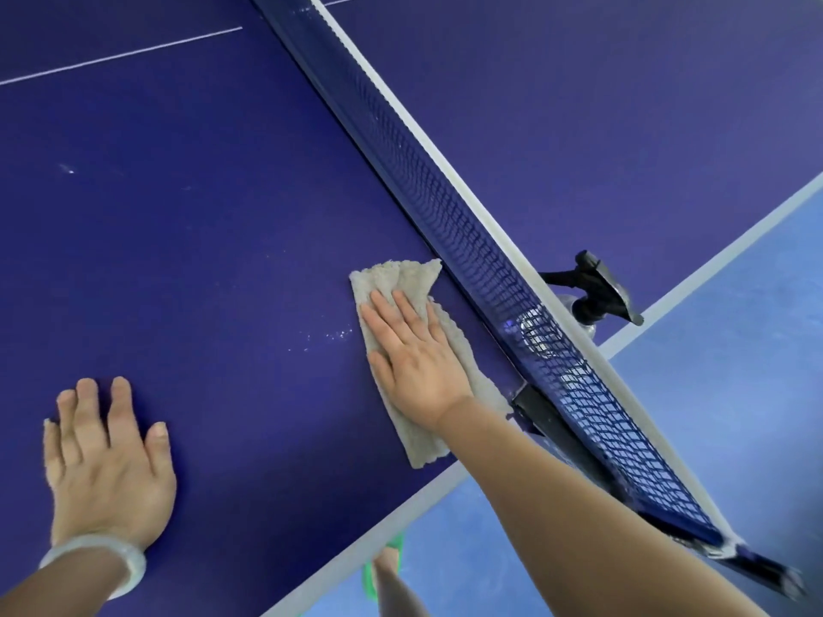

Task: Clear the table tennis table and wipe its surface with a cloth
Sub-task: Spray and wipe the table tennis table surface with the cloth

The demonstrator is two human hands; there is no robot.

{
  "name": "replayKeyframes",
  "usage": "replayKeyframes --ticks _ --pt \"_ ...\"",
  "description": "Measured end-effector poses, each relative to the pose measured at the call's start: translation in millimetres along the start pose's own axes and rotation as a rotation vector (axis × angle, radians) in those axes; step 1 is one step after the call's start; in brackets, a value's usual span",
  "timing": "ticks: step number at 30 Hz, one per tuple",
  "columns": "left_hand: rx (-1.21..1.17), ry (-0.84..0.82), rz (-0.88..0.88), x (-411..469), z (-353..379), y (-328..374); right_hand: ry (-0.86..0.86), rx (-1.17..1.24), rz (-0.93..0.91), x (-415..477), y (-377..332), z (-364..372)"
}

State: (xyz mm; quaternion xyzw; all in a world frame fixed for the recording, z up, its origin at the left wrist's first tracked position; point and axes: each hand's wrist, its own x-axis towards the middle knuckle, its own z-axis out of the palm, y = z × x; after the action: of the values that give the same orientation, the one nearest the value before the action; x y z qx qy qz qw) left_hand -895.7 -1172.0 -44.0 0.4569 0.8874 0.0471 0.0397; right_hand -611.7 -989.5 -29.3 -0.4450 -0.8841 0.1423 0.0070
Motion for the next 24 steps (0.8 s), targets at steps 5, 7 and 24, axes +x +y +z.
replayKeyframes --ticks 5,7,24 --pt "0.000 -0.019 -0.012 -1.9 -2.9 0.2 -0.015 0.019 -0.138 -38.8 -6.5 3.0" --pt "0.008 -0.019 -0.001 -3.3 -3.9 0.7 0.008 0.006 -0.080 -53.7 7.6 1.6" --pt "0.028 -0.017 0.024 -5.1 -2.2 1.1 -0.022 -0.007 0.079 -2.7 37.1 -11.3"
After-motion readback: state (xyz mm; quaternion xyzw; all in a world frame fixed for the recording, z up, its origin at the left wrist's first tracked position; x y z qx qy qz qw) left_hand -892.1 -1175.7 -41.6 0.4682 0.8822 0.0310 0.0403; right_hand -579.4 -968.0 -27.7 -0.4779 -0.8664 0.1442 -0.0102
